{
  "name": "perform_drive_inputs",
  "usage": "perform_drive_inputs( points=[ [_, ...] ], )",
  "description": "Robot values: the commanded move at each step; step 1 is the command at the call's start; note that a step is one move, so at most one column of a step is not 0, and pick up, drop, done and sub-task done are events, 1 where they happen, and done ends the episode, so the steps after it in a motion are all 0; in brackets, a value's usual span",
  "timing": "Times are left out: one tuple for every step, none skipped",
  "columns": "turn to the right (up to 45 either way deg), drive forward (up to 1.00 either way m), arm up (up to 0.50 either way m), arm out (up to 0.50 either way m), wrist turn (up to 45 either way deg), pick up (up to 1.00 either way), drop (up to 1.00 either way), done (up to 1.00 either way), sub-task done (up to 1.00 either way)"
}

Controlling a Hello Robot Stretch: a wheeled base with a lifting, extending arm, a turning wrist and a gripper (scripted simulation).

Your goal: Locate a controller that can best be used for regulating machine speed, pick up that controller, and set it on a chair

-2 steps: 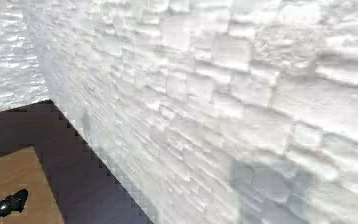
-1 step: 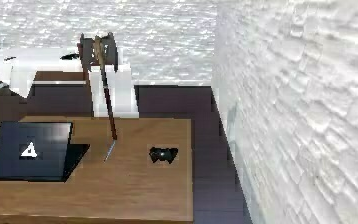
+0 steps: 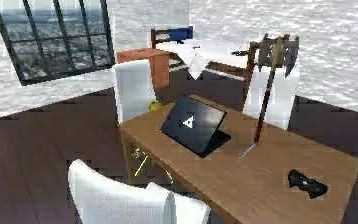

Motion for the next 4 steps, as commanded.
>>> perform_drive_inputs(
  points=[
    [-45.0, 0.0, 0.0, 0.0, 0.0, 0.0, 0.0, 0.0, 0.0],
    [0.0, 0.0, 0.5, 0.0, 0.0, 0.0, 0.0, 0.0, 0.0],
    [0.0, 0.0, 0.36, 0.0, 0.0, 0.0, 0.0, 0.0, 0.0],
    [0.0, 0.0, 0.0, 0.5, 0.0, 0.0, 0.0, 0.0, 0.0]
  ],
)
